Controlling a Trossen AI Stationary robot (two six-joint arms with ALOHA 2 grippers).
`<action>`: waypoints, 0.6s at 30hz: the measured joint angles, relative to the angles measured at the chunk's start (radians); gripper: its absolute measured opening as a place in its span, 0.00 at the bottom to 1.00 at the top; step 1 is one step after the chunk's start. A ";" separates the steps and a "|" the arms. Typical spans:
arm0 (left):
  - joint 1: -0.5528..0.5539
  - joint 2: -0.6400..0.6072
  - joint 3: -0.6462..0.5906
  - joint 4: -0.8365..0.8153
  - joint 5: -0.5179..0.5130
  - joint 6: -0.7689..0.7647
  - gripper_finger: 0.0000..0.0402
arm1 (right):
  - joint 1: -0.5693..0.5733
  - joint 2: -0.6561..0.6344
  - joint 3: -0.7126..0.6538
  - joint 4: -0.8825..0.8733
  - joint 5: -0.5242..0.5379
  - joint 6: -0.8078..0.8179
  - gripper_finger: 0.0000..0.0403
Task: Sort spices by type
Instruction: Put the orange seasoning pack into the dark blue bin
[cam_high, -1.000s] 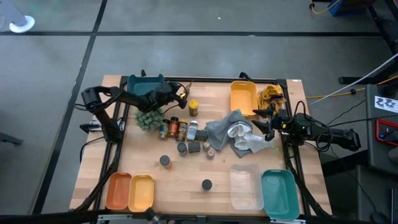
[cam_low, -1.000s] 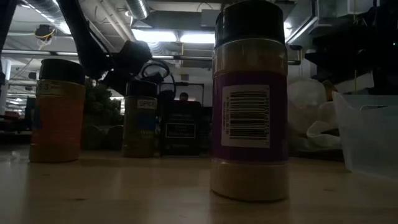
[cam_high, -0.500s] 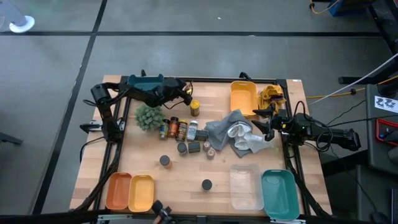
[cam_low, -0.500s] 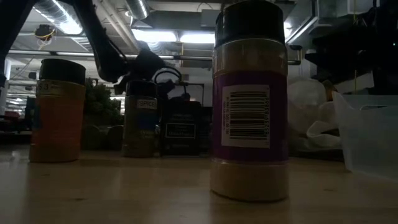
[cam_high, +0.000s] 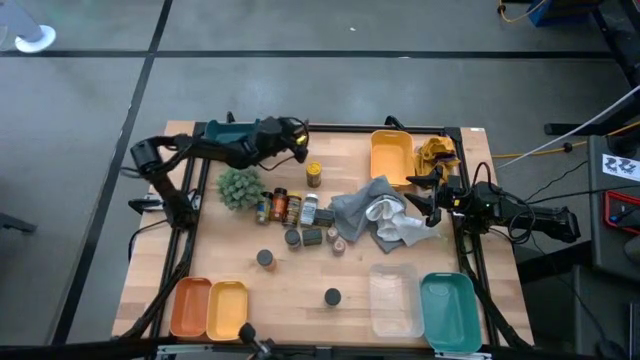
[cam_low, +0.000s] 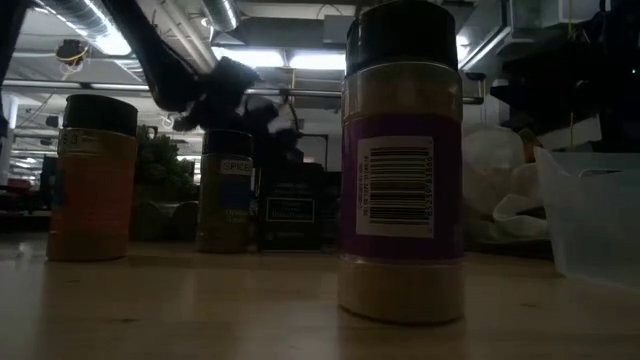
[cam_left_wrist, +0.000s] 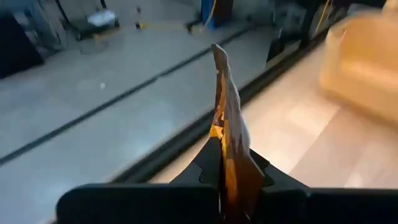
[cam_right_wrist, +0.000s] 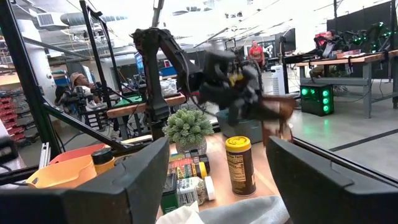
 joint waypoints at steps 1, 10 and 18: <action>0.000 -0.032 0.000 -0.010 0.000 0.002 0.01 | 0.000 0.000 0.000 0.000 0.000 0.000 0.67; 0.031 -0.368 0.000 -0.294 -0.091 0.031 0.01 | 0.000 0.000 0.000 0.000 0.000 0.000 0.67; 0.065 -0.558 0.000 -0.645 -0.247 -0.020 0.01 | 0.000 0.000 0.000 0.000 -0.001 0.000 0.67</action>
